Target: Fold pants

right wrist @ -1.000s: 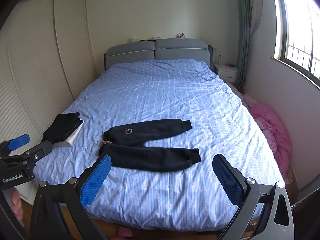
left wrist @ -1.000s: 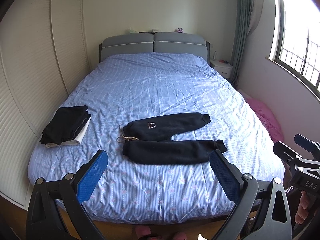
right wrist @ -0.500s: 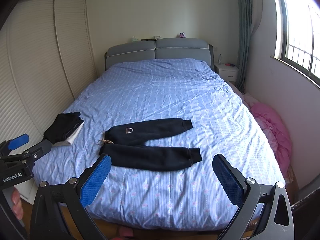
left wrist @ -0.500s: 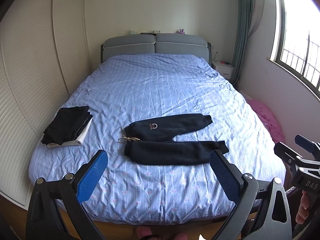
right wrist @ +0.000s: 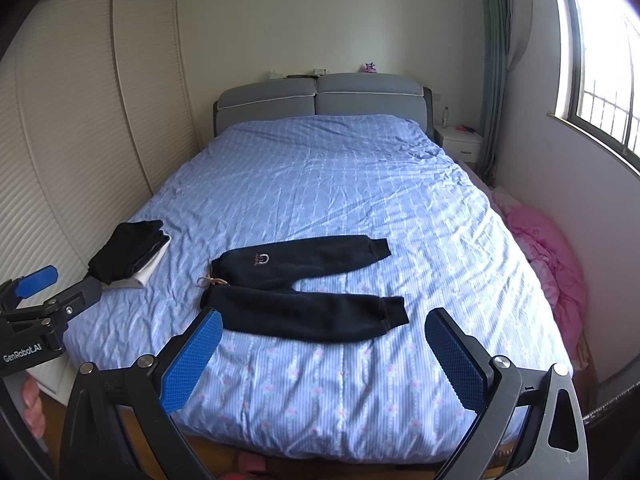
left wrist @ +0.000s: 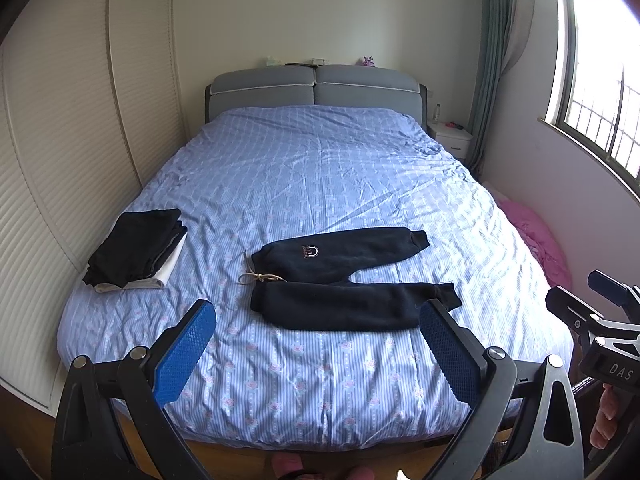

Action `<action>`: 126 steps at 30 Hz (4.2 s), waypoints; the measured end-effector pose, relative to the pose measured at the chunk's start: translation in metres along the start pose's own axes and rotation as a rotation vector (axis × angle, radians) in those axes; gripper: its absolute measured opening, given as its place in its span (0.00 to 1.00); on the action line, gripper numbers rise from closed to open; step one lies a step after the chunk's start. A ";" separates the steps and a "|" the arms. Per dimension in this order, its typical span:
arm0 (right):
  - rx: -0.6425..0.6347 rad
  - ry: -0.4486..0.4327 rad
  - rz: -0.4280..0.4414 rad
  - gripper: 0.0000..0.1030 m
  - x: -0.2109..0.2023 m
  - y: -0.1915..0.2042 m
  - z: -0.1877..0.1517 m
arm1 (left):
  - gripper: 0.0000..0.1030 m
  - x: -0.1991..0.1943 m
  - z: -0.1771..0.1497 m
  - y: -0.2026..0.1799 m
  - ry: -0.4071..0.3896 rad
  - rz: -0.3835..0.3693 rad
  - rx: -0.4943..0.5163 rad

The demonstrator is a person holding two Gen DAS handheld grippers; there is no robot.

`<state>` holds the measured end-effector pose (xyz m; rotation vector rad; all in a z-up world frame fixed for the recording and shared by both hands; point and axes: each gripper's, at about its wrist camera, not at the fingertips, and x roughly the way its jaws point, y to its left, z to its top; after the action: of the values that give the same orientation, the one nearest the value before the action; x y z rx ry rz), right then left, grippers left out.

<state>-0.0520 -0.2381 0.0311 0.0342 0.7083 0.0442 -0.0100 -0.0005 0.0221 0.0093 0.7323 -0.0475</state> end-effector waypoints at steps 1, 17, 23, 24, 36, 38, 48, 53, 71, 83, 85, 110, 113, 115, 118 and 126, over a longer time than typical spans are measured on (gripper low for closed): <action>-0.002 0.002 0.001 0.99 0.001 0.001 0.000 | 1.00 0.002 0.000 0.001 0.003 0.001 -0.004; 0.007 0.116 -0.022 0.99 0.075 0.022 0.002 | 1.00 0.087 -0.001 0.050 0.117 0.041 -0.040; 0.056 0.229 -0.039 0.99 0.145 0.033 -0.011 | 1.00 0.167 -0.003 0.081 0.219 0.010 -0.037; 0.059 0.240 -0.042 0.99 0.157 0.034 -0.013 | 1.00 0.181 -0.005 0.084 0.240 0.003 -0.043; 0.339 0.474 -0.112 0.96 0.284 -0.024 -0.060 | 0.99 0.330 -0.053 0.105 0.543 -0.030 -0.187; 0.372 0.516 -0.125 0.94 0.304 -0.039 -0.068 | 0.99 0.355 -0.063 0.105 0.604 -0.025 -0.241; 0.418 0.732 -0.066 0.87 0.411 -0.087 -0.095 | 0.95 0.440 -0.097 0.095 0.767 -0.004 -0.462; 0.452 0.807 -0.052 0.85 0.450 -0.097 -0.112 | 0.92 0.470 -0.110 0.097 0.803 0.000 -0.614; 0.372 0.766 0.004 0.15 0.463 -0.071 -0.091 | 0.20 0.445 -0.081 0.101 0.755 -0.079 -0.704; 0.357 0.717 0.094 0.13 0.406 -0.054 -0.048 | 0.18 0.384 -0.085 0.117 0.739 -0.107 -0.616; 0.362 0.754 0.094 0.13 0.403 -0.053 -0.051 | 0.18 0.385 -0.084 0.119 0.753 -0.096 -0.621; 0.658 0.608 0.082 0.13 0.530 -0.082 0.109 | 0.15 0.535 0.071 0.132 0.691 0.066 -0.637; 0.654 0.647 0.068 0.13 0.560 -0.084 0.107 | 0.15 0.558 0.071 0.132 0.720 0.077 -0.631; 0.657 0.665 0.056 0.13 0.577 -0.086 0.103 | 0.16 0.570 0.070 0.131 0.730 0.086 -0.618; 0.670 0.655 0.066 0.13 0.593 -0.089 0.102 | 0.19 0.586 0.073 0.131 0.746 0.085 -0.598; 0.416 0.491 0.022 0.61 0.573 -0.068 0.148 | 0.80 0.556 0.112 0.132 0.552 0.005 -0.491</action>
<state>0.4813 -0.2785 -0.2323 0.4416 1.1990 -0.0773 0.4834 0.1060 -0.2673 -0.4602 1.2799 0.1466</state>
